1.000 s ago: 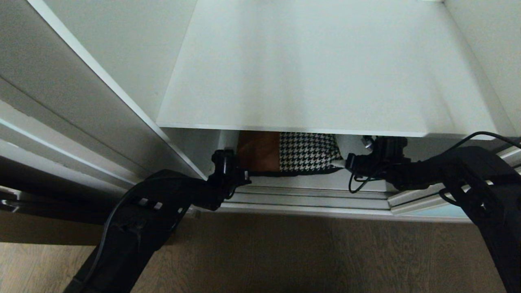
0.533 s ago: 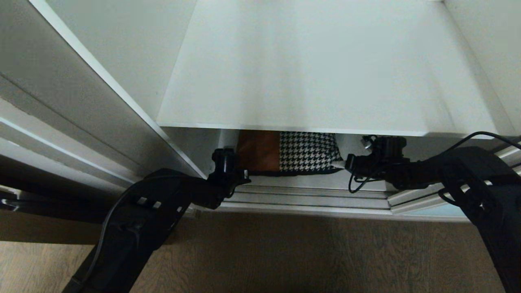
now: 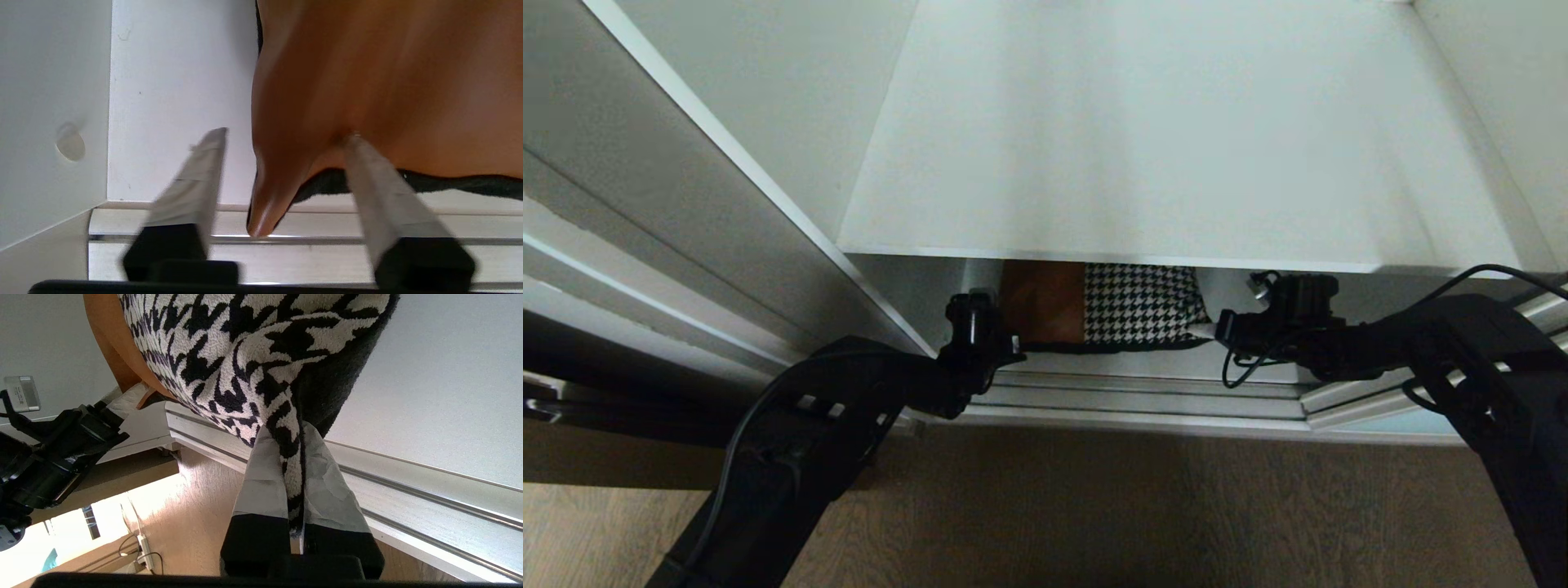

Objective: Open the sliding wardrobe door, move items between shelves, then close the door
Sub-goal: Place the pillow on the lower shelf

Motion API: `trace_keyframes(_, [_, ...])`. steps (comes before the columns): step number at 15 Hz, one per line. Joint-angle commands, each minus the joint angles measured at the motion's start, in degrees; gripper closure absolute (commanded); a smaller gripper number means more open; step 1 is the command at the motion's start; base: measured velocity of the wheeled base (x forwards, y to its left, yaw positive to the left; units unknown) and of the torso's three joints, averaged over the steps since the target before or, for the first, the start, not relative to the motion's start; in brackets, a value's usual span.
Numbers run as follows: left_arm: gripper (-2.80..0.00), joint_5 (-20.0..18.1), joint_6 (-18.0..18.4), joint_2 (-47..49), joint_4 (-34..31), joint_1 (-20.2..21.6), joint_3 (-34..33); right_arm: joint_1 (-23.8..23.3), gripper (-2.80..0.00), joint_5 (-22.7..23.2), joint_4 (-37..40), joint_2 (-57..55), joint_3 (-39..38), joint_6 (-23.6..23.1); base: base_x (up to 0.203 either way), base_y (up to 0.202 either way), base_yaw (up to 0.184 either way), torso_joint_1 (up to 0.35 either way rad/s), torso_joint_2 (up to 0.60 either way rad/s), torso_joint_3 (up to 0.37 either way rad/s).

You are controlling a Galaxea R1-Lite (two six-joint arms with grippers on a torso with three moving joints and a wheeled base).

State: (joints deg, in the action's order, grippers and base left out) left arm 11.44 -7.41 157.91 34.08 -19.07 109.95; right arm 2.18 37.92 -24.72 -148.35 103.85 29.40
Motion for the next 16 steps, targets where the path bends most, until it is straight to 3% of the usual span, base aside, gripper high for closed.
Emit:
trace_keyframes(1, [-2.8, 0.08, -0.02, -0.73, 2.17, -0.09, -1.97, 0.01, 0.0, 0.22, -0.09, 0.08, -0.3, -0.64, 0.0, 0.0, 0.0, 0.0, 0.0, 0.0])
trace_keyframes(9, [-2.8, -3.24, 0.31, -8.03, 11.07, -1.78, -16.57, 0.09, 0.0, 0.13, 0.03, -0.1, -0.23, -1.01, 0.0, 0.0, 0.0, 0.0, 0.0, 0.0])
trace_keyframes(10, [-2.8, -3.4, 0.35, -8.65, 12.7, -2.02, -17.76, 0.09, -2.8, 0.13, -0.15, -0.03, -0.38, -1.1, 0.0, 0.0, 0.0, 0.0, 0.0, 0.0])
trace_keyframes(16, [-2.8, -4.84, 0.2, -10.69, 13.47, -2.82, -20.82, 0.01, -2.8, 0.09, 0.25, 1.77, -2.08, -1.1, 0.0, 0.0, 0.0, 0.0, 0.0, 0.0])
